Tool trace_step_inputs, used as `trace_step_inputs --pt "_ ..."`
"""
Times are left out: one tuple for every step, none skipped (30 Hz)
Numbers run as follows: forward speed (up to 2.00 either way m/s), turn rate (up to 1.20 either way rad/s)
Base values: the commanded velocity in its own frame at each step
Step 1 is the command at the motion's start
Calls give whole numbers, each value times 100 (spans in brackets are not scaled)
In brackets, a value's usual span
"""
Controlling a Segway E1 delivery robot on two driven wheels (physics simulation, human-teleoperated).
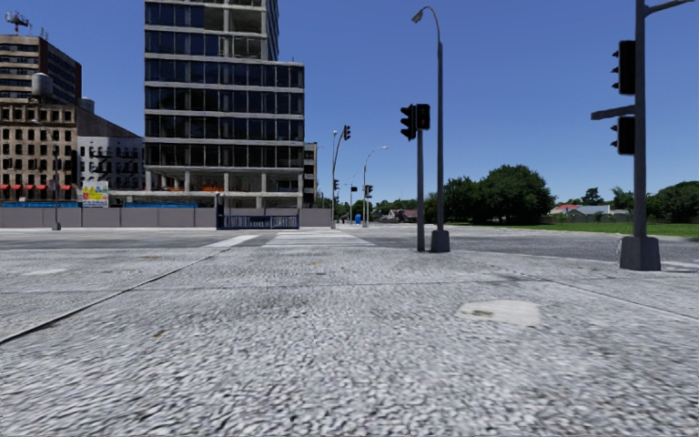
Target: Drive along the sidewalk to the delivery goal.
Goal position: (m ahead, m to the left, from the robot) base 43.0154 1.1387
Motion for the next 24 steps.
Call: trace_step_inputs --pt "200 0" --pt "200 0" --pt "200 0" --pt "200 0" --pt "200 0" --pt "200 0" --pt "200 0" --pt "200 0" --pt "200 0" --pt "200 0" --pt "200 0" --pt "200 0" --pt "200 0" --pt "200 0" --pt "200 0" --pt "200 1" --pt "200 13" --pt "200 20" --pt "200 22" --pt "200 23" --pt "200 23" --pt "200 23" --pt "200 23" --pt "200 23"
